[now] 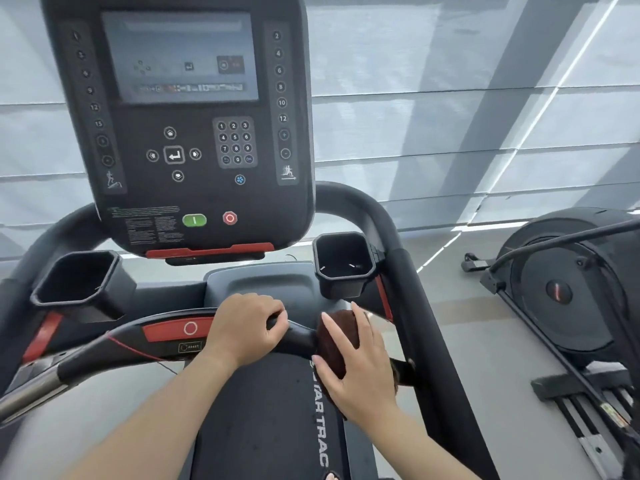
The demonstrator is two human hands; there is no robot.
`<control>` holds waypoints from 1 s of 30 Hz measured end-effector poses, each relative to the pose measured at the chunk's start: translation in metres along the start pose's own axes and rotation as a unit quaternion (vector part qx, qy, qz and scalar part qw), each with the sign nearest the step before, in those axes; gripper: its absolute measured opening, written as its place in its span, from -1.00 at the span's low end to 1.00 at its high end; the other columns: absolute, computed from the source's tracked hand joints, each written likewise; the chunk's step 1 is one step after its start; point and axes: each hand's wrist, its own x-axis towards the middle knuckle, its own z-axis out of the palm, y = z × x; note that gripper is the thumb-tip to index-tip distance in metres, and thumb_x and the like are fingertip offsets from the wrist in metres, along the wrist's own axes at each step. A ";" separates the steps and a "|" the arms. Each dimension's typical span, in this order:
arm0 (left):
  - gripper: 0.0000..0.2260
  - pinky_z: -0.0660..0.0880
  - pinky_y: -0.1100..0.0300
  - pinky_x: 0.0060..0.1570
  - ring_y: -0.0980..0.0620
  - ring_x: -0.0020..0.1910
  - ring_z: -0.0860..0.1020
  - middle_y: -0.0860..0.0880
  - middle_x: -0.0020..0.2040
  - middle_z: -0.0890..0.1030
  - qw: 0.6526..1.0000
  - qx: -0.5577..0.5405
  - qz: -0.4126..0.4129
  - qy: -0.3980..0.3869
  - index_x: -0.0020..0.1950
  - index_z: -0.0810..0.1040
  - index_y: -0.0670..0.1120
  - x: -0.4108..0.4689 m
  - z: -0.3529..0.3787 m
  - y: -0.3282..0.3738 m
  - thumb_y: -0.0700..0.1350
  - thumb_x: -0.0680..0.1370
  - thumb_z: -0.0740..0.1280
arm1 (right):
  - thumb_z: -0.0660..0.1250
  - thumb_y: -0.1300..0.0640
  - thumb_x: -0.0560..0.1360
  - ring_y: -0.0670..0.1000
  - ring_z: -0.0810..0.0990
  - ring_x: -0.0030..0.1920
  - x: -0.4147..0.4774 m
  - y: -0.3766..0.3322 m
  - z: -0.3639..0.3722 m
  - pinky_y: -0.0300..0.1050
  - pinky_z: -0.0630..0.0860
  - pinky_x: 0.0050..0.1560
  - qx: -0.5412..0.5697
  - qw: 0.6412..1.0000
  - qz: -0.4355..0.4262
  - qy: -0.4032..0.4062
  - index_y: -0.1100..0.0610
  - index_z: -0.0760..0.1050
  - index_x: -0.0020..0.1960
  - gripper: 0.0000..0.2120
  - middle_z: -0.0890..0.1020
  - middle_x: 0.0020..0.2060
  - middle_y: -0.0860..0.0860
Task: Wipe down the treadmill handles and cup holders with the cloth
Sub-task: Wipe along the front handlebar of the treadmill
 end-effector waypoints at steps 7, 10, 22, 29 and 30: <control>-0.75 0.42 0.11 -0.22 0.05 -0.26 0.52 0.09 -0.28 0.60 0.999 -0.033 0.000 -0.031 -0.22 0.56 0.04 0.000 -0.010 0.004 0.07 0.48 0.12 | 0.28 -0.21 0.44 0.12 0.46 0.26 -0.004 0.019 -0.007 0.08 0.48 0.21 0.008 0.999 -0.043 0.007 -0.19 0.29 0.38 -0.47 0.41 0.34 0.09; -0.79 0.47 0.10 -0.09 0.08 -0.14 0.54 0.11 -0.16 0.62 0.995 -0.098 -0.016 -0.009 -0.12 0.57 0.03 0.000 -0.025 0.000 0.03 0.49 0.17 | 0.27 -0.17 0.46 0.06 0.43 0.27 -0.011 0.028 -0.006 0.02 0.46 0.22 0.025 0.999 -0.012 0.043 -0.16 0.32 0.38 -0.50 0.42 0.32 0.06; -0.54 0.31 0.12 -0.33 -0.09 -0.34 0.54 0.00 -0.31 0.62 0.996 0.038 -0.067 0.037 -0.21 0.58 -0.05 -0.032 -0.027 -0.047 0.11 0.50 -0.06 | 0.21 -0.17 0.52 0.20 0.46 0.25 0.016 -0.045 0.033 0.04 0.45 0.19 -0.013 0.993 -0.089 0.073 -0.11 0.33 0.38 -0.55 0.41 0.34 0.17; -0.59 0.30 0.10 -0.27 -0.06 -0.31 0.50 0.04 -0.29 0.60 0.996 0.030 -0.068 0.047 -0.20 0.53 -0.01 -0.034 -0.022 -0.051 0.09 0.51 -0.06 | 0.23 -0.11 0.49 0.19 0.47 0.21 -0.016 0.013 0.004 0.14 0.49 0.18 -0.040 0.994 -0.016 0.099 0.02 0.42 0.33 -0.55 0.44 0.30 0.18; -0.60 0.31 0.10 -0.26 -0.05 -0.31 0.50 0.04 -0.29 0.59 0.996 0.032 -0.071 0.048 -0.21 0.52 0.00 -0.034 -0.022 -0.051 0.09 0.51 -0.06 | 0.22 -0.11 0.49 0.19 0.48 0.20 -0.016 0.013 0.002 0.15 0.50 0.17 -0.040 0.995 0.002 0.096 0.03 0.44 0.33 -0.55 0.45 0.29 0.18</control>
